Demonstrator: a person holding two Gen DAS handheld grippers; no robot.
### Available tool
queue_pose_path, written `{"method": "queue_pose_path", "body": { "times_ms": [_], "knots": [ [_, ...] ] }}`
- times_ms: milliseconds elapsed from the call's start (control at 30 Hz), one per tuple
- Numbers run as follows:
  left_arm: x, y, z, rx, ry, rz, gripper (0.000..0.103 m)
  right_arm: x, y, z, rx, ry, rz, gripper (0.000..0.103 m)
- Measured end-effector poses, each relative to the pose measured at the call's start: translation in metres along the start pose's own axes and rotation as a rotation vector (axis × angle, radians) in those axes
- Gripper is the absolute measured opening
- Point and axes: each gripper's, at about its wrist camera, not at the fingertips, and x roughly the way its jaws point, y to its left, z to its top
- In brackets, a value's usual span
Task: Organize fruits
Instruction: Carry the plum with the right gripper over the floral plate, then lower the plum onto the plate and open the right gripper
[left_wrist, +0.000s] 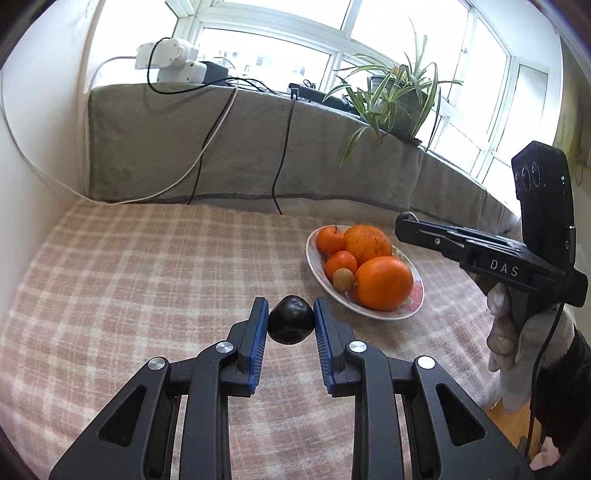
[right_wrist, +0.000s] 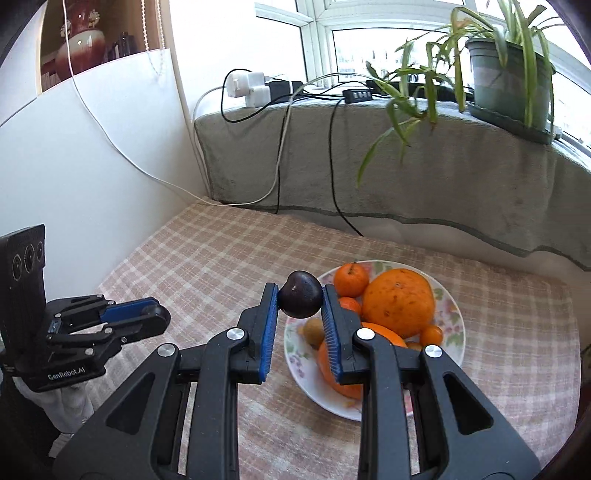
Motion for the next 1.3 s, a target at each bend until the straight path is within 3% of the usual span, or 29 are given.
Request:
{"method": "queue_pose_path", "body": {
  "times_ms": [533, 933, 1300],
  "knots": [
    [0.045, -0.041, 0.041, 0.066, 0.002, -0.067, 0.023, -0.026, -0.083, -0.022, 0.136, -0.008, -0.109, 0.025],
    [0.078, -0.057, 0.053, 0.082, 0.04, -0.089, 0.023, 0.003, -0.122, -0.028, 0.189, 0.04, -0.112, 0.025],
    [0.1, -0.066, 0.06, 0.093, 0.067, -0.094, 0.023, 0.021, -0.13, -0.035, 0.2, 0.08, -0.096, 0.025]
  ]
}}
